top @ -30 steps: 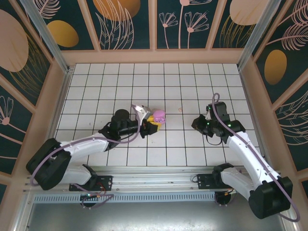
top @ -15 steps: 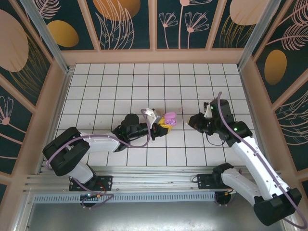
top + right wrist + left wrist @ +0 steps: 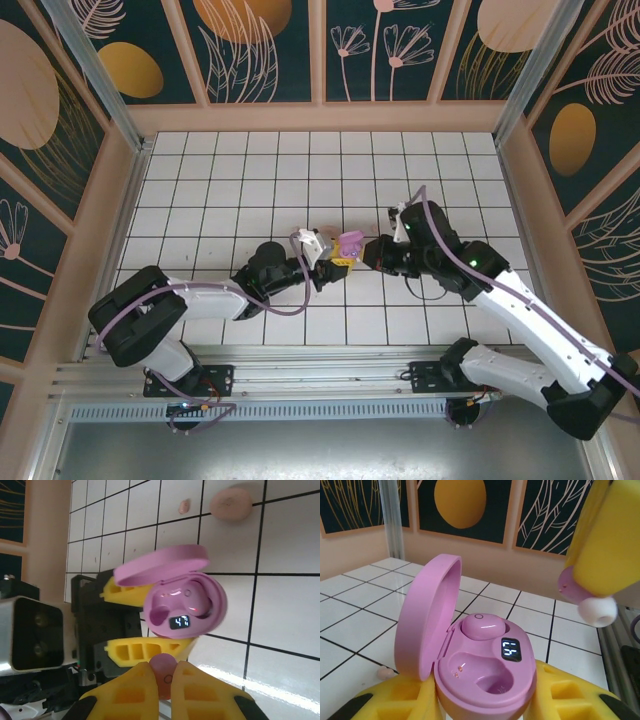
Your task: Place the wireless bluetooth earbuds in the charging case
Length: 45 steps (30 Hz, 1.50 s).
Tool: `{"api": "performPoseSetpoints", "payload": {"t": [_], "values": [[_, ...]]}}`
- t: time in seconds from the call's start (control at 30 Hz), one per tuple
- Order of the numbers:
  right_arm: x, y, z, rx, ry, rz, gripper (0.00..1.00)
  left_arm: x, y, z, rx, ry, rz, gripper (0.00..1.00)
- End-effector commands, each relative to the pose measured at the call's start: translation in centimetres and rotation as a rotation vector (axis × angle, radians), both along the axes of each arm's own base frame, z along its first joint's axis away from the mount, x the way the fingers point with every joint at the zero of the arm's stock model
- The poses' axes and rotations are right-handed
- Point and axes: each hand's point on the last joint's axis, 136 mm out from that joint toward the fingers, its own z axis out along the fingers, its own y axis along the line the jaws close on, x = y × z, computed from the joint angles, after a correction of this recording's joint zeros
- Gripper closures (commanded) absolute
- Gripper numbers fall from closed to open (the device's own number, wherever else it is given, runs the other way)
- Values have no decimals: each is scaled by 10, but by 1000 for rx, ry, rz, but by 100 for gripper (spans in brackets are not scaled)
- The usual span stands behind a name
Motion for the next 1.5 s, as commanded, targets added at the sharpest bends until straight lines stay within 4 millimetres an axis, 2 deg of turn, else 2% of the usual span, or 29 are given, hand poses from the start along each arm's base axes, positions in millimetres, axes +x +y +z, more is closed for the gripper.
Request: {"api": "performPoseSetpoints", "payload": {"t": [0.0, 0.17, 0.33, 0.67, 1.03, 1.47], "values": [[7, 3, 9, -31, -29, -39, 91, -3, 2, 23, -52, -60, 2, 83], [10, 17, 5, 7, -35, -5, 92, -5, 6, 22, -30, -79, 8, 84], [13, 15, 3, -13, -41, -15, 92, -10, 9, 27, -23, -89, -2, 83], [8, 24, 3, -34, -52, 12, 92, -8, 7, 27, -15, -82, -4, 84], [15, 24, 3, -66, -78, -6, 92, -10, 7, 25, -2, -72, -9, 84], [16, 37, -5, -80, -55, 25, 92, -9, 5, 25, -4, -61, -13, 83]]}}
